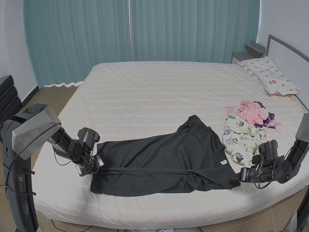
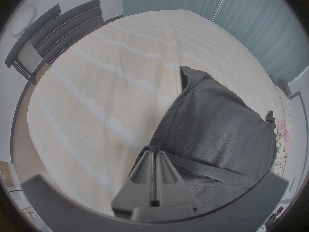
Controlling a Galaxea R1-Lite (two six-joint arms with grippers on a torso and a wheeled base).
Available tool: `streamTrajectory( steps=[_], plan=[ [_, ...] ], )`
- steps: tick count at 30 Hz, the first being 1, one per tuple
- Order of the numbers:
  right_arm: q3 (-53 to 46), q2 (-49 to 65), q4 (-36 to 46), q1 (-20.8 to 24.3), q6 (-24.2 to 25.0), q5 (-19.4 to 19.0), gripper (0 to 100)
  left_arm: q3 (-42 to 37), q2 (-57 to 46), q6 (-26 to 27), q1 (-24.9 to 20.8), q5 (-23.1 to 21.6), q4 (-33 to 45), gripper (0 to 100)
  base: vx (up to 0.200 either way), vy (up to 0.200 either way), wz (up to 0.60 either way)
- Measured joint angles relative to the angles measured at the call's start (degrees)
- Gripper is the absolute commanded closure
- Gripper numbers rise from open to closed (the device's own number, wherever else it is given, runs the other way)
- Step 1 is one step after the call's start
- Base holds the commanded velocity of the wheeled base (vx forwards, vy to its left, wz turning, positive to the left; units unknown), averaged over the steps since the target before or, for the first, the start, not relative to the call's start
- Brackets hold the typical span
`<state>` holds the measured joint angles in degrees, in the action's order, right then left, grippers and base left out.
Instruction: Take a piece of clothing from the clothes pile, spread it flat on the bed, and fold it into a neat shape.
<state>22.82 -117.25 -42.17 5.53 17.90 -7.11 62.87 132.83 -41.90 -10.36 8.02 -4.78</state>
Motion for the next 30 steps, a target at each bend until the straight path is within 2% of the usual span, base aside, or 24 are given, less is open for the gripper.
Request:
streamTrajectory(
  steps=[5, 9, 14, 15, 22, 30],
  plan=[
    [0.8, -1.2, -2.0, -1.1, 0.9, -0.2, 0, -0.3, 0.0, -0.3, 0.0, -0.3, 0.0, 100, 0.0, 0.0, 0.0],
    [2.5, -2.2, -3.9, -1.4, 5.5, -0.2, 0, -0.5, -0.1, -1.6, 0.0, -1.1, -0.1, 100, 0.0, 0.0, 0.0],
    [5.2, -5.5, -7.1, -1.0, 9.5, -0.4, 0, -0.7, -0.3, -3.9, 0.0, -5.0, -0.2, 100, 0.0, 0.0, 0.0],
    [5.4, -6.0, -7.8, -1.0, 9.8, -0.5, 0, -0.8, -0.3, -4.1, 0.0, -5.2, -0.3, 0, 0.0, 0.0, 0.0],
    [6.4, -10.3, -14.4, -0.9, 13.3, -2.6, 0, -1.4, -0.7, -4.8, 0.6, -5.3, -0.8, 0, 0.0, 0.0, 0.0],
    [6.9, -12.6, -15.8, -1.1, 17.8, -4.8, 0, -2.0, -3.6, -8.0, 1.7, -5.6, -0.8, 0, 0.0, 0.0, 0.0]
  ],
)
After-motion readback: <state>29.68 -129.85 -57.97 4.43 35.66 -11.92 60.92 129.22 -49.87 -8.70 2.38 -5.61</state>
